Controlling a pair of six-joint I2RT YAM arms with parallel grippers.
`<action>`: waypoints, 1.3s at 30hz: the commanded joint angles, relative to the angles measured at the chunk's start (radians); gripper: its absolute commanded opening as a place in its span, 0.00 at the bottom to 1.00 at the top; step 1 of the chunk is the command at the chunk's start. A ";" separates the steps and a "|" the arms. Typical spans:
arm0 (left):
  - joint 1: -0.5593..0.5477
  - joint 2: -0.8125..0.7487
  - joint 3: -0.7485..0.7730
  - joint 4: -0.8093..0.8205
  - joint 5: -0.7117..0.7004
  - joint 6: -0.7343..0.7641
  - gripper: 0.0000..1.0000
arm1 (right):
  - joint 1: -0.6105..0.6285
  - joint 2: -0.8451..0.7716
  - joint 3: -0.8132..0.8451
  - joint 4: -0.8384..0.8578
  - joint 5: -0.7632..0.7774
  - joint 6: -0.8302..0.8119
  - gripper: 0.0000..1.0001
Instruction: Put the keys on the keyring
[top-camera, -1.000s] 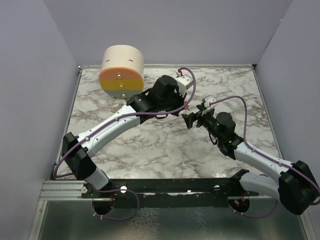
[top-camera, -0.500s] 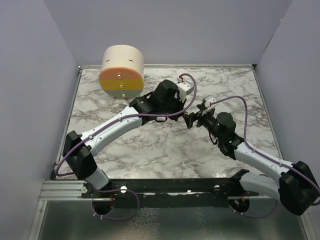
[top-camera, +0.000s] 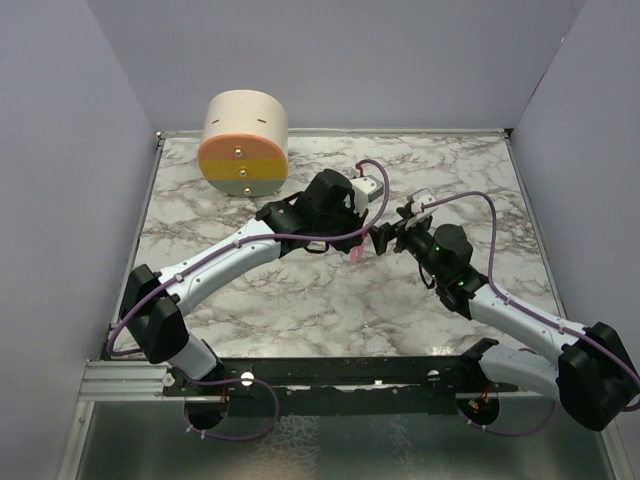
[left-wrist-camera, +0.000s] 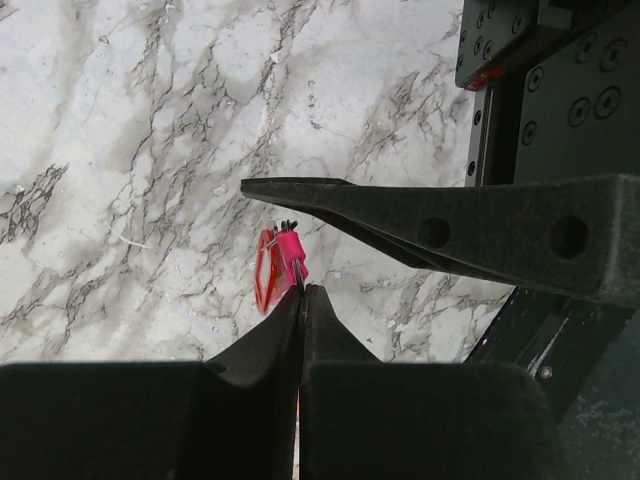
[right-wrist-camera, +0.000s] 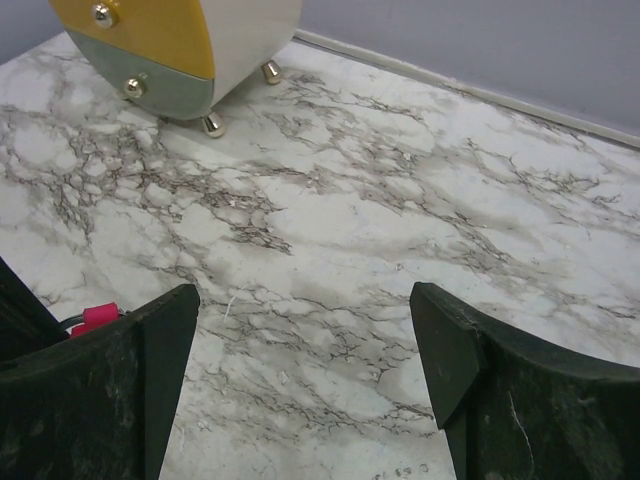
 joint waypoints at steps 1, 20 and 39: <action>-0.002 -0.034 -0.009 0.011 0.036 -0.006 0.00 | -0.005 -0.001 -0.003 0.034 0.026 -0.008 0.88; 0.022 0.090 0.057 0.025 -0.013 -0.021 0.00 | -0.007 -0.087 0.021 -0.090 0.159 0.036 0.88; 0.149 0.119 -0.165 0.334 0.189 -0.276 0.00 | -0.011 -0.094 0.039 -0.149 0.240 0.047 0.89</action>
